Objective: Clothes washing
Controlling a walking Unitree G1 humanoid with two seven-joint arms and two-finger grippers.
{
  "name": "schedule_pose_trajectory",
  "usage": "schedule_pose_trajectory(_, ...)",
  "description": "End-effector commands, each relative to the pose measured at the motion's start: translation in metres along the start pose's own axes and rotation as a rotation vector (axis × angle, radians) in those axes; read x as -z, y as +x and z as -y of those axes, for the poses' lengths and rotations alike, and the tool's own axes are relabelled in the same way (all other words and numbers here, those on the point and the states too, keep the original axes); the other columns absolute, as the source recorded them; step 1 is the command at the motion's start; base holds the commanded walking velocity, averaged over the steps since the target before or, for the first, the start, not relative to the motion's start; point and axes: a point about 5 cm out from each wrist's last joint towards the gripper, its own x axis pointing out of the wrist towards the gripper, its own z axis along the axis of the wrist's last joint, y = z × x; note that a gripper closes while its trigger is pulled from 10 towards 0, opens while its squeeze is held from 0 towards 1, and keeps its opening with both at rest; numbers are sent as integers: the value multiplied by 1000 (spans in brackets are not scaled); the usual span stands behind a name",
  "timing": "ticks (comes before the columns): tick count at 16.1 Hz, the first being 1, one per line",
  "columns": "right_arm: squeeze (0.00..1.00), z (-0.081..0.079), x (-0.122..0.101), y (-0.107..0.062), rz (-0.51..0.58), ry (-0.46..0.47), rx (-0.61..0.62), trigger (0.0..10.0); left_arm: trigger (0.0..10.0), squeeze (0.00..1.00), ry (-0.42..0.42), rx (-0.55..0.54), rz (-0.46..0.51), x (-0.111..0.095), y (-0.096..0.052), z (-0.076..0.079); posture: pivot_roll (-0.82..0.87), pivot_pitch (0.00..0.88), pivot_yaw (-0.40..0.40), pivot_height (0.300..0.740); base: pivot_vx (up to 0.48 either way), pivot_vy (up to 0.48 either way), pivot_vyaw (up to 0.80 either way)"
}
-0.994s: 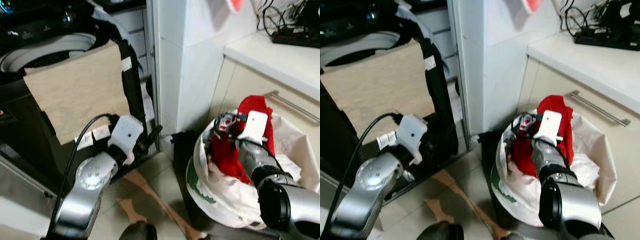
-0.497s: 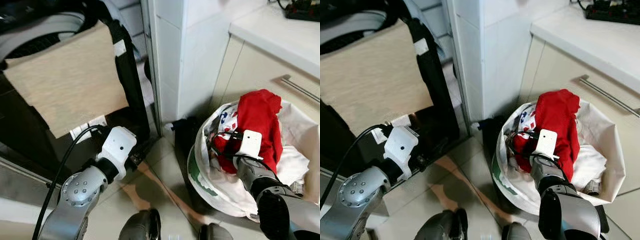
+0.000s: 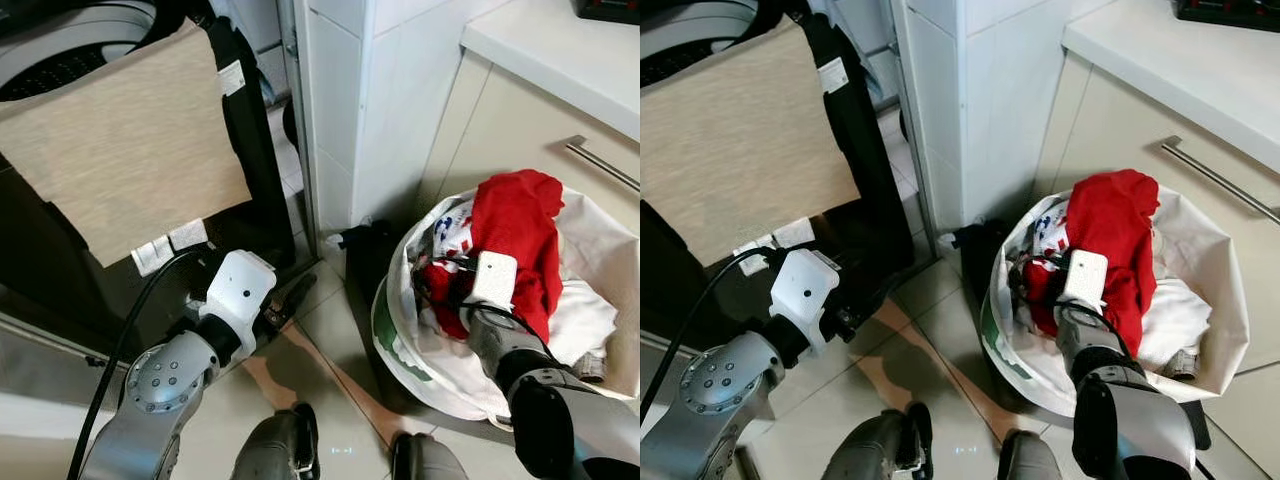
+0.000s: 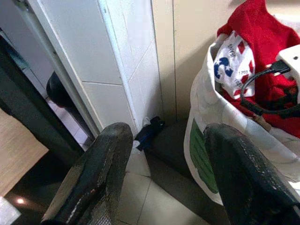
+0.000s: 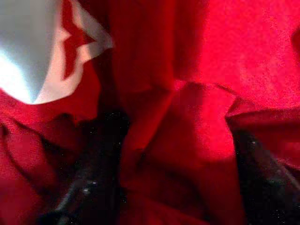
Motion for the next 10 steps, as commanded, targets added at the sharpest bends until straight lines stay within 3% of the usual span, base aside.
schedule_pose_trajectory(1, 0, -11, 0, -1, 12, -35, -45, 0, 10000, 0, -7, 7, -8, 1, 3, 2, 106, 229, 65, 724, 0, 0, 0)
schedule_pose_trajectory(7, 0, -28, -12, -3, 74, -38, -121, 0, 10000, 0, -10, 28, 20, -1, 15, 5, 75, 205, 67, 724, 0, 0, 0)
schedule_pose_trajectory(9, 0, -33, -22, -3, 109, -26, -146, 0, 10000, 0, -7, 30, 24, 0, 20, 4, 68, 186, 62, 724, 0, 0, 0)
schedule_pose_trajectory(10, 0, -39, -37, -5, 174, -34, -177, 0, 10000, 0, -4, 29, 34, -1, 23, 3, 57, 169, 59, 724, 0, 0, 0)
